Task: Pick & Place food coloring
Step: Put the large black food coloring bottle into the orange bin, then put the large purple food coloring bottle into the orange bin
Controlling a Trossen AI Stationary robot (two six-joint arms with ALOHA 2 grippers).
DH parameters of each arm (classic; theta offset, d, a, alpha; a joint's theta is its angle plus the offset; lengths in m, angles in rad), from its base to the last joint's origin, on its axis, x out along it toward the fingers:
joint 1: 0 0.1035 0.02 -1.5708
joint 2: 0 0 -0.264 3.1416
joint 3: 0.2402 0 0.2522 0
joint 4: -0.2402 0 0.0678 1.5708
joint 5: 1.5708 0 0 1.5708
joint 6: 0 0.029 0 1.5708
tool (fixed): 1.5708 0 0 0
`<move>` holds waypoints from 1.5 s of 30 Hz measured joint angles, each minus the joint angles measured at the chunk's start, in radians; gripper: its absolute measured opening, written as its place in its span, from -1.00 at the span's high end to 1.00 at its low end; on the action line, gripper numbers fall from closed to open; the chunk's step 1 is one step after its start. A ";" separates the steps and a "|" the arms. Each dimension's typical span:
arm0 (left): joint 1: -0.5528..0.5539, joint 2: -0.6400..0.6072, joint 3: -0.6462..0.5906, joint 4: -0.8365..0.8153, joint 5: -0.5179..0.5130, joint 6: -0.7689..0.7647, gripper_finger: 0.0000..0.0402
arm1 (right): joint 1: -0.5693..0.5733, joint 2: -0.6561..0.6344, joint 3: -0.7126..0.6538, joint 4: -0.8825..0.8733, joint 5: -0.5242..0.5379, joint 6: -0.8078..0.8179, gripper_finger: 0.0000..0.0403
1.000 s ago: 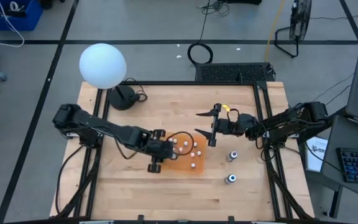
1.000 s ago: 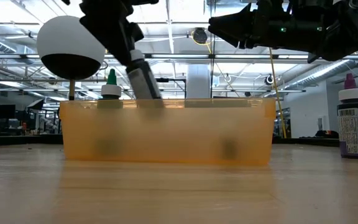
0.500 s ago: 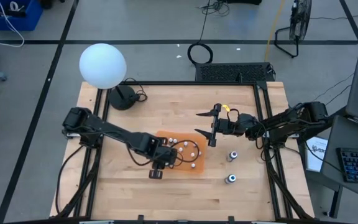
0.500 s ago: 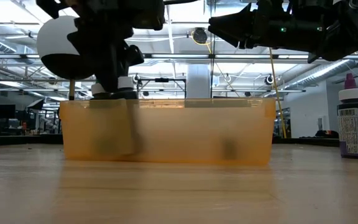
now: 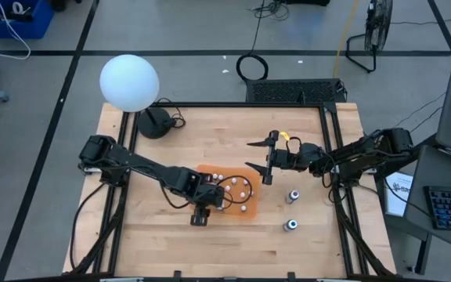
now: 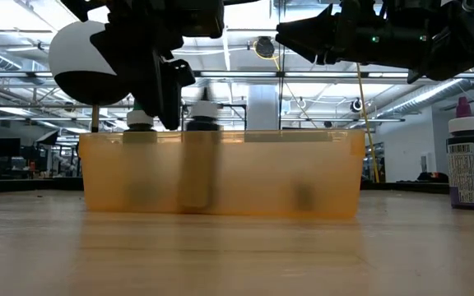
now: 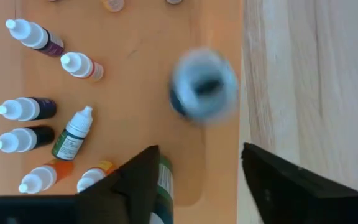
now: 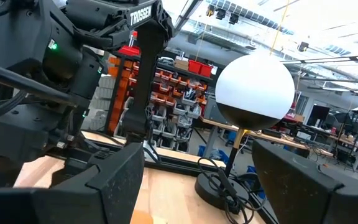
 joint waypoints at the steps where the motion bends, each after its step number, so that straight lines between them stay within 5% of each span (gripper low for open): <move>1: 0.000 0.000 0.000 0.000 0.000 0.000 -0.19 | 0.000 0.000 0.000 0.000 -0.001 0.001 -0.41; 12: 0.001 -0.013 0.095 -0.058 -0.002 0.049 -0.62 | 0.050 -0.037 0.000 -0.026 0.029 -0.002 -0.41; 17: -0.034 -0.127 0.066 0.015 -0.085 0.115 -0.67 | 0.181 -0.181 0.076 -0.394 0.210 -0.032 -0.41; 24: -0.075 -0.446 -0.282 0.356 -0.262 0.154 -0.64 | 0.406 -0.296 0.426 -1.400 0.449 0.379 -0.41; 32: -0.075 -0.889 -0.768 0.715 -0.350 0.133 -0.67 | 0.528 -0.215 0.703 -2.073 0.439 0.821 -0.34; 38: -0.074 -1.196 -1.022 0.821 -0.494 0.117 -0.66 | 0.536 -0.193 0.706 -2.370 0.362 1.095 -0.26; 45: -0.074 -1.451 -1.196 0.833 -0.499 0.087 -0.62 | 0.525 -0.191 0.626 -2.431 0.235 1.223 -0.25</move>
